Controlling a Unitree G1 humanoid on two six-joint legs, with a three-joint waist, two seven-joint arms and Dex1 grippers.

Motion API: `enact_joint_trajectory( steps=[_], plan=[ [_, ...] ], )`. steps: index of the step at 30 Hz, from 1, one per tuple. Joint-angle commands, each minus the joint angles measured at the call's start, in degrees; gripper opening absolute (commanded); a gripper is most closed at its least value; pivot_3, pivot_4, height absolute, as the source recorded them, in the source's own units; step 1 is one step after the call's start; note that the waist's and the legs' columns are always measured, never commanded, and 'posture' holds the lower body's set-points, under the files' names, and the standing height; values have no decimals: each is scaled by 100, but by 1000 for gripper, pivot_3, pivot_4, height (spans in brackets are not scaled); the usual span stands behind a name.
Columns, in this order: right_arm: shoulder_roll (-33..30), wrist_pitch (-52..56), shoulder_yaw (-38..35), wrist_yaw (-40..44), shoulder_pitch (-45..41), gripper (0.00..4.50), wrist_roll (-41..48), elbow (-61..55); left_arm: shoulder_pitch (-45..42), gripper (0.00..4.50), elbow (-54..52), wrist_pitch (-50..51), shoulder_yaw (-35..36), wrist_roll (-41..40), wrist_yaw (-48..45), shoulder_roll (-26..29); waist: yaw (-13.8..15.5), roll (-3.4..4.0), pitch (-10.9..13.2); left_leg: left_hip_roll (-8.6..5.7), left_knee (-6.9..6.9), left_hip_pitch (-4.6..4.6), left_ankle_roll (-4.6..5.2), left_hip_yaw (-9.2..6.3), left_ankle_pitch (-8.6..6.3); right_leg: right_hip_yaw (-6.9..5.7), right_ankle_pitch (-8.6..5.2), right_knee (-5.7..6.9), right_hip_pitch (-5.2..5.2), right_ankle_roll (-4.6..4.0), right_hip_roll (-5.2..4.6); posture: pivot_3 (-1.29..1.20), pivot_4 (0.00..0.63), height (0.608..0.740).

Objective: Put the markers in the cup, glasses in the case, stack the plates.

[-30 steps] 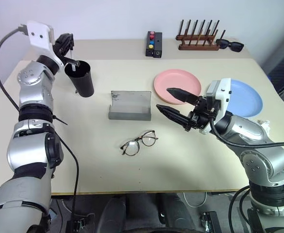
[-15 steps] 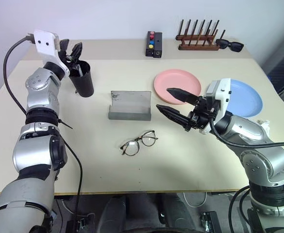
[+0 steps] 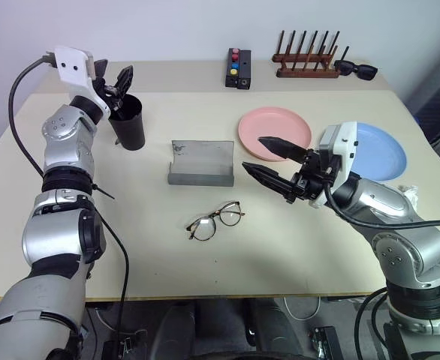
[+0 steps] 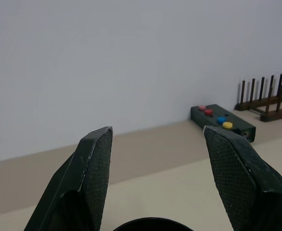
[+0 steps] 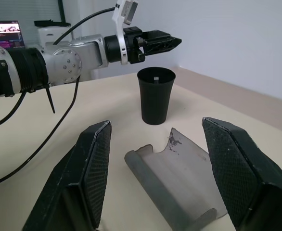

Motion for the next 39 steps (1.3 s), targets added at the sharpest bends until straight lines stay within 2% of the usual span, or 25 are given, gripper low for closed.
enact_joint_trajectory(
  steps=[1, 6, 9, 12, 17, 20, 24, 30, 33, 39],
  plan=[
    [-217, -14, -89, 54, 19, 3039, -137, -139, -74, 3053, -580, 44, 78, -195, -152, 21, 5, 0, 0, 0, 0, 0, 0, 0, 0, 0, 0, 0, 0, 0, -1, 0, 150, 735],
    [-471, -54, -274, 137, 137, 3039, -252, -7, 437, 3053, -2183, 1064, -218, -614, -1178, 95, 4, 1, -1, 0, 0, -1, 0, 0, 0, 1, 0, 0, 0, 0, -2, 0, 150, 735],
    [-698, -34, -489, 273, 306, 3039, -262, 7, 1317, 3053, -3826, 2280, -736, -939, -2144, 482, -33, 3, -2, 3, -1, 2, -1, -1, 0, 7, 0, 1, 0, 0, -1, 0, 150, 735],
    [-956, 9, -584, 454, 543, 3039, -277, -84, 1979, 3053, -5004, 3135, -1151, -1180, -2742, 856, -41, 3, -2, 9, -1, 4, -1, -1, 1, 12, -1, 6, -1, -1, 4, 0, 150, 735],
    [-1254, -96, -529, 665, 1048, 3039, -462, -325, 2660, 3053, -6017, 3758, -1847, -1160, -3460, 1319, 14, 3, -2, 10, 0, 5, -2, -2, 1, 12, 0, 9, -1, -2, 4, 0, 150, 735],
    [-1140, -94, -486, 559, 1125, 3039, -477, -439, 2782, 3053, -6173, 3663, -2148, -954, -3606, 1398, 10, 3, -2, 9, 1, 9, -3, 4, 2, 13, 0, 8, 4, -2, 4, 0, 150, 735],
    [-919, -59, -396, 347, 1264, 3039, -474, -644, 2569, 3053, -5832, 3547, -2321, -600, -3267, 1121, 14, 3, -3, 9, 2, 9, -3, 6, 3, 11, 2, 8, 4, -6, 10, 0, 150, 735],
    [-763, -37, -247, 179, 1333, 3039, -541, -762, 2488, 3053, -5551, 3319, -2551, -182, -3247, 1022, -1, 3, -3, 9, 1, 9, -4, 6, 3, 12, 2, 7, 4, -6, 8, 0, 150, 735],
    [-712, -60, -198, 139, 1329, 3039, -574, -747, 2346, 3053, -5206, 2905, -2794, 262, -3205, 958, 10, 3, -3, 8, 2, 9, -4, 8, 3, 11, 2, 7, 4, -6, 9, 0, 150, 735],
    [-515, -129, 1, 46, 1281, 3039, -689, -718, 1478, 3053, -3871, 2079, -3678, 1092, -3795, 548, 26, 2, -3, 3, 8, 6, -4, 14, 3, 5, 2, 5, 8, -6, 8, 0, 150, 735]
  ],
)
